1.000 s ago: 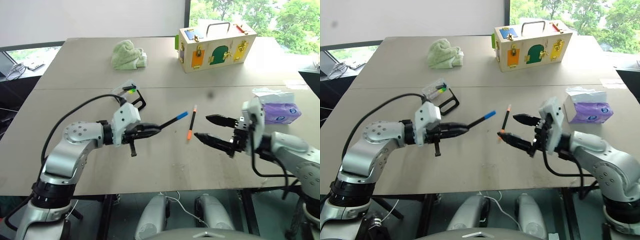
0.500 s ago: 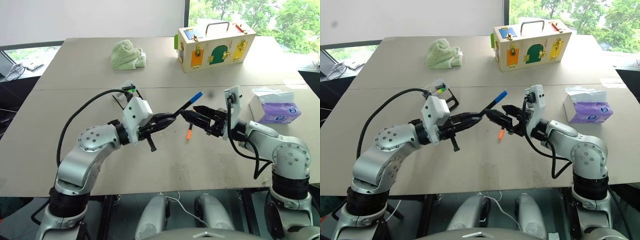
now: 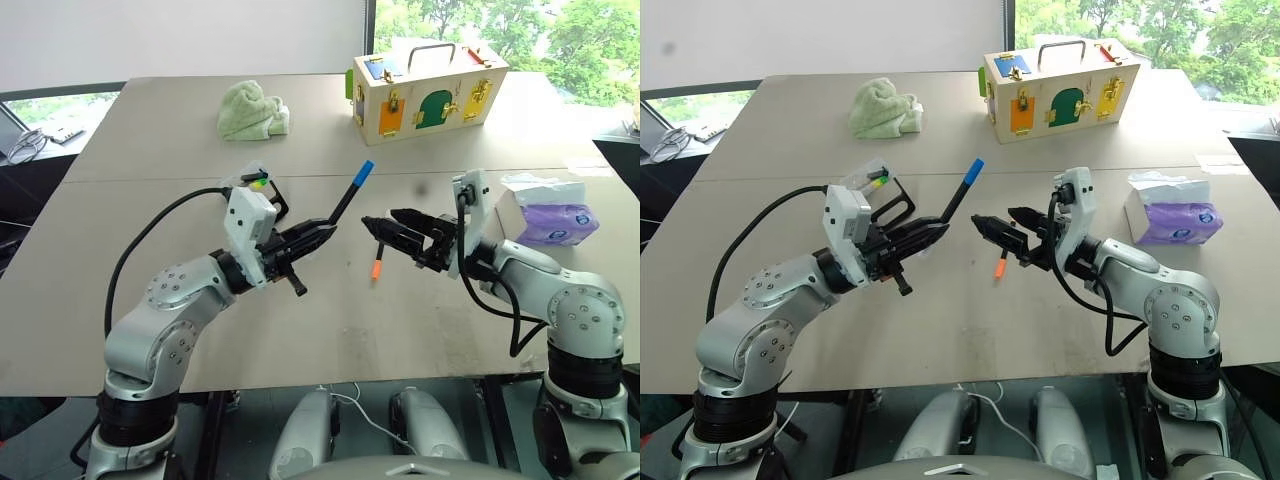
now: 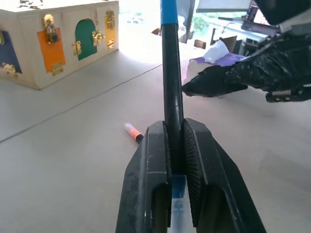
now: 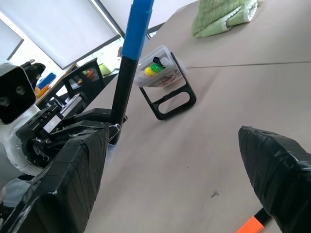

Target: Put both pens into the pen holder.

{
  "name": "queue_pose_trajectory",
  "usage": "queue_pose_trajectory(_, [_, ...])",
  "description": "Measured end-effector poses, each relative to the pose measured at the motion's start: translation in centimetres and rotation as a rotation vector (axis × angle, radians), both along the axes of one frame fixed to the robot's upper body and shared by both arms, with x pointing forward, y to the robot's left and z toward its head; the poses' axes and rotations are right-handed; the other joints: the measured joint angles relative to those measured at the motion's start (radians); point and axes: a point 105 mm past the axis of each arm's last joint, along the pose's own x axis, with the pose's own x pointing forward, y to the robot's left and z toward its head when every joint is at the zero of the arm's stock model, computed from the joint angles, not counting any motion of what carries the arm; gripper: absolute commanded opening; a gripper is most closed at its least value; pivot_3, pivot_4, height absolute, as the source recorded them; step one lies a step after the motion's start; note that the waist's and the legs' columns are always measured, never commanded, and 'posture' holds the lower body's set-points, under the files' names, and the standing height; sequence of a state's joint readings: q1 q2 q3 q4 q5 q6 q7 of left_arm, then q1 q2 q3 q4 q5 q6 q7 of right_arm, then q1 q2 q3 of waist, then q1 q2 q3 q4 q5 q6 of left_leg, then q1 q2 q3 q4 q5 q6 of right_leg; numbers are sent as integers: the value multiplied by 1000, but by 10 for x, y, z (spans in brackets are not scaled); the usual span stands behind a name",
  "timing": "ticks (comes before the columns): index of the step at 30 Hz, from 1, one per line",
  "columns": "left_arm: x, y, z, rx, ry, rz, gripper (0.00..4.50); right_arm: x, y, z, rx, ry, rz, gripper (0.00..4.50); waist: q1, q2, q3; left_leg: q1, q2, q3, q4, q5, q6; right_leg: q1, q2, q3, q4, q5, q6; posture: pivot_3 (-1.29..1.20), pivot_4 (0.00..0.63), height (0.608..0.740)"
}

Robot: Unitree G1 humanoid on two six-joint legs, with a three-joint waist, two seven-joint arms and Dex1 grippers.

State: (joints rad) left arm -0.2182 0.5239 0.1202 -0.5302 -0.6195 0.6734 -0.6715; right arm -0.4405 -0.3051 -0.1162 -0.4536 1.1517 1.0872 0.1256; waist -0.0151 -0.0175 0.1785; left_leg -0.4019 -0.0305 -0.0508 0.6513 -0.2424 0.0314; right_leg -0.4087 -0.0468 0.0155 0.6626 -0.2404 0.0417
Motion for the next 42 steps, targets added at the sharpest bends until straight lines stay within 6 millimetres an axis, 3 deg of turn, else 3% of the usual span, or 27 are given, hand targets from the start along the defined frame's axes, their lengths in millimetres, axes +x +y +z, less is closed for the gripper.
queue_pose_trajectory(5, [-8,15,-26,90,76,25,38,-1,4,0,-11,-4,13,4500,-4,0,0,1,1,1,-1,0,0,0,0,1,0,0,0,0,150,740])
queue_pose_trajectory(8, [-14,45,-53,284,140,61,38,-4,-3,-8,-85,-13,19,4500,-2,0,0,1,0,1,-2,0,0,-1,0,1,0,0,0,0,150,740])
queue_pose_trajectory(11, [-24,81,-84,475,266,85,38,-22,-17,-23,-246,-63,97,4500,4,2,1,0,0,1,-3,0,0,-1,0,0,-2,0,0,0,150,740])
queue_pose_trajectory(14, [-24,92,-92,524,306,75,38,-45,-20,-34,-348,-133,238,4500,6,1,0,0,0,1,-2,0,0,0,-4,-1,-4,0,0,0,150,740])
queue_pose_trajectory(16, [-24,94,-92,536,314,61,929,-51,-22,-37,-371,-161,286,4500,3,1,0,0,1,1,-2,0,0,0,-4,0,-4,0,0,0,150,740])
queue_pose_trajectory(17, [-25,94,-92,538,325,49,1137,-54,-25,-40,-399,-181,309,4500,2,1,0,0,1,1,-2,0,0,0,-4,0,-4,0,0,0,150,740])
queue_pose_trajectory(21, [-29,93,-82,539,400,-1,2986,-58,-38,-43,-510,-304,356,4500,2,0,1,0,2,0,-2,0,0,0,-4,0,-3,-1,0,0,150,740])
queue_pose_trajectory(24, [-19,93,-47,627,395,33,2986,-63,-40,-44,-536,-376,390,4500,9,-3,2,-2,1,-4,1,0,0,0,-3,-3,-3,0,0,0,150,740])
queue_pose_trajectory(27, [-3,71,-15,659,380,28,2986,-61,-40,-49,-548,-412,384,4500,12,-3,2,-2,-1,-3,2,0,0,1,0,-5,-3,0,1,0,150,740])
queue_pose_trajectory(33, [-2,35,-39,772,506,-95,2986,-61,-42,-59,-553,-412,357,4500,0,-4,3,-3,0,0,1,0,0,-2,1,-1,-1,-1,1,0,150,740])
queue_pose_trajectory(36, [7,23,-48,837,553,-111,2986,-63,-44,-63,-553,-402,339,4500,5,-4,3,-4,0,-1,1,0,0,-2,2,-1,-1,-1,1,0,150,740])
queue_pose_trajectory(38, [18,24,-61,913,579,-74,2479,-67,-43,-63,-549,-402,330,4500,4,-4,3,-4,0,-1,2,0,0,-2,2,-1,-1,-1,1,0,150,740])
queue_pose_trajectory(42, [23,24,-64,987,545,-81,791,-68,-43,-60,-552,-416,294,4500,4,-3,2,-1,0,1,2,0,0,0,1,0,-1,-1,1,0,150,740])
